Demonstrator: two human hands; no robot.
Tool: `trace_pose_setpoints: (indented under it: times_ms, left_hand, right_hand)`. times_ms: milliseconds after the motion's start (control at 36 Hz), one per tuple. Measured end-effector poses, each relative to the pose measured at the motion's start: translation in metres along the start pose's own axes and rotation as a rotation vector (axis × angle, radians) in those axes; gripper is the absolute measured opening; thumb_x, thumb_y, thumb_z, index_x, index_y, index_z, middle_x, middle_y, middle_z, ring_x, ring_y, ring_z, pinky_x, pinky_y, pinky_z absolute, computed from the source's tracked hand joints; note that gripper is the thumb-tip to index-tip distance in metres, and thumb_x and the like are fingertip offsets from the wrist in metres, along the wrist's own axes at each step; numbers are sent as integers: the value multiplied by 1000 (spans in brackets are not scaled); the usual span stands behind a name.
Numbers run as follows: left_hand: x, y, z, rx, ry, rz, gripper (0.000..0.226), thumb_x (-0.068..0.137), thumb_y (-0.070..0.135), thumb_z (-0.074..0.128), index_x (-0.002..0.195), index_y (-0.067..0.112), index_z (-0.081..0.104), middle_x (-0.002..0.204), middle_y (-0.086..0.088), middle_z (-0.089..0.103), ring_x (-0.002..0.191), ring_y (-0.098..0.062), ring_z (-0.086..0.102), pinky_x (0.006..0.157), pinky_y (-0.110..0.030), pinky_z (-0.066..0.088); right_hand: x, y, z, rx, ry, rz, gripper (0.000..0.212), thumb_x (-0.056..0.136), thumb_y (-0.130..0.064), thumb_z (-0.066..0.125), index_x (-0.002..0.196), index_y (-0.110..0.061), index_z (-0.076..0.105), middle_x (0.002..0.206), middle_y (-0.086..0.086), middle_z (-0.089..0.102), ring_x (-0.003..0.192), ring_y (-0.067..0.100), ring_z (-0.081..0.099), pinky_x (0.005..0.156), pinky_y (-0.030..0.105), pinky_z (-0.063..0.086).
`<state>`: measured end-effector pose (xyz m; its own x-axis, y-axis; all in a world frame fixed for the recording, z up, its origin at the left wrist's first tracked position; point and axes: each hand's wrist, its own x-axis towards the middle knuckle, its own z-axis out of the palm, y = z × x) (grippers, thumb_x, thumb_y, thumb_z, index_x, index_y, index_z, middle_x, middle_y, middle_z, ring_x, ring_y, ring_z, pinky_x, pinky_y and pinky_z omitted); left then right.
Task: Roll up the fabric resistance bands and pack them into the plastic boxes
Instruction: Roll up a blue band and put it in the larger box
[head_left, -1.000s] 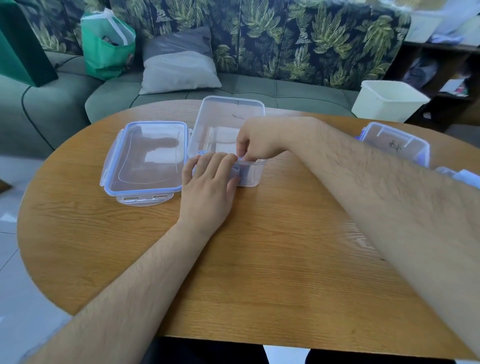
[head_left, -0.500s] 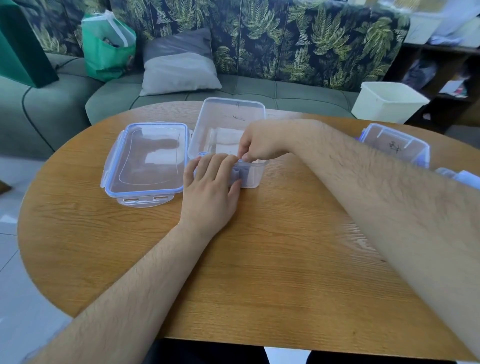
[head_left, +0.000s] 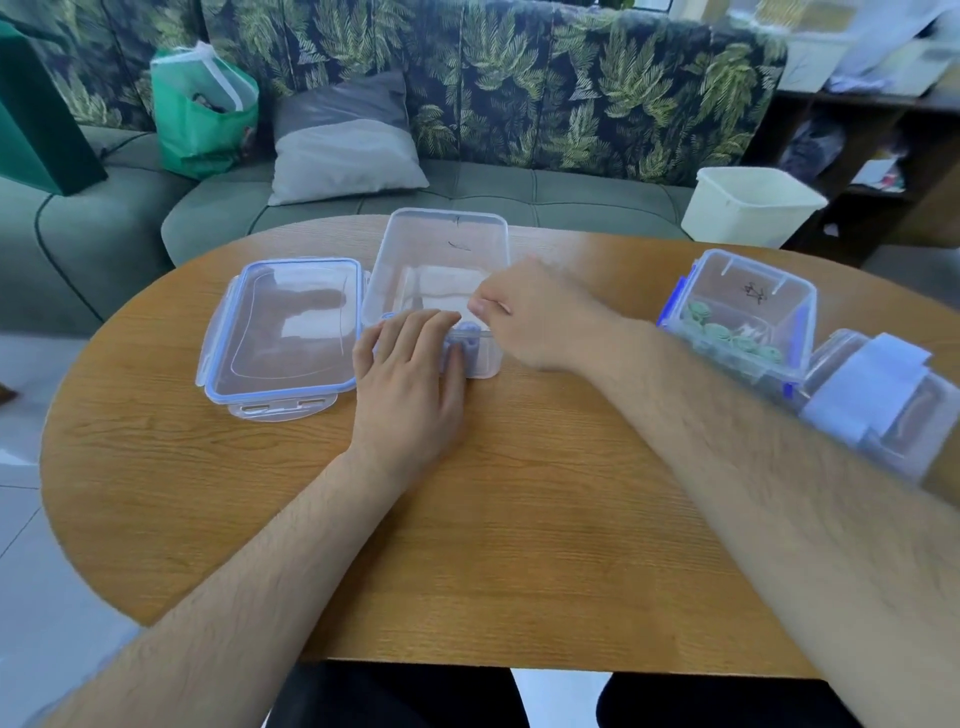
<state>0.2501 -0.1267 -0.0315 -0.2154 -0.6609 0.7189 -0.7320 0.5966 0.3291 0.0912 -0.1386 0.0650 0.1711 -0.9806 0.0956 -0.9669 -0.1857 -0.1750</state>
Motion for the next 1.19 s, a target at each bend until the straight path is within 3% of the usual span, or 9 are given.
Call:
trace_pose_setpoints:
  times_ms: [167, 278, 361, 472, 611, 750, 889, 1000, 1194]
  left_hand:
    - [7, 56, 0, -79, 27, 83, 20, 102, 21, 50, 111, 17, 67, 106, 8, 67, 105, -18, 58, 91, -38, 34]
    - [2, 110, 17, -230, -76, 120, 26, 105, 27, 43, 109, 18, 66, 100, 8, 67, 96, -21, 59, 82, -39, 39]
    - [-4, 155, 39, -468, -199, 116, 28, 106, 28, 41, 106, 15, 65, 97, 3, 67, 90, -25, 61, 76, -46, 46]
    - [-13, 216, 72, -715, -384, 76, 19, 105, 20, 46, 101, 12, 63, 96, 0, 65, 92, -22, 59, 80, -37, 46]
    - [-18, 266, 117, -657, -599, 194, 27, 100, 22, 44, 117, 13, 63, 116, -4, 67, 109, -25, 58, 94, -41, 45]
    - [-17, 281, 143, -475, -722, 221, 42, 85, 16, 45, 124, 7, 59, 127, -11, 60, 119, -36, 54, 100, -44, 43]
    - [-16, 281, 156, -456, -688, 204, 18, 90, 1, 53, 103, -4, 65, 102, -21, 63, 98, -40, 58, 89, -42, 42]
    - [-17, 274, 155, -484, -627, 251, 13, 98, 10, 58, 100, 1, 67, 100, -14, 62, 96, -34, 58, 84, -49, 48]
    - [-14, 259, 108, -612, -509, 413, 6, 97, 11, 60, 98, 8, 66, 93, -3, 60, 92, -20, 54, 85, -29, 44]
  right_hand:
    - [-67, 17, 4, 183, 356, 0, 35, 97, -21, 47, 64, -30, 39, 66, -13, 41, 79, 25, 48, 88, 42, 42]
    - [-123, 50, 1, 254, 486, 132, 29, 94, -19, 46, 71, -13, 61, 70, -2, 59, 77, 25, 54, 75, 41, 42]
    - [-166, 80, 2, 311, 499, 289, 28, 93, -22, 45, 68, -22, 59, 69, -4, 56, 75, 17, 50, 69, 35, 36]
    - [-215, 126, 11, 255, 491, 525, 28, 90, -27, 44, 79, -13, 66, 78, 2, 63, 88, 26, 55, 80, 40, 44]
    - [-255, 173, 17, 173, 501, 691, 21, 89, -7, 52, 97, -7, 71, 99, 11, 68, 103, 33, 56, 92, 40, 43]
    - [-269, 196, 27, 210, 400, 662, 38, 82, -15, 51, 115, -16, 69, 113, 2, 67, 107, 29, 55, 98, 40, 45]
    - [-267, 210, 43, 175, 441, 645, 17, 91, -15, 62, 105, -13, 72, 108, 7, 64, 104, 32, 55, 91, 40, 47]
    - [-267, 211, 42, 176, 534, 606, 12, 94, -10, 59, 98, -10, 71, 98, 7, 64, 99, 30, 56, 86, 32, 42]
    - [-283, 178, 18, 316, 657, 469, 4, 91, -13, 65, 94, -17, 65, 90, -8, 60, 87, 5, 55, 79, 15, 43]
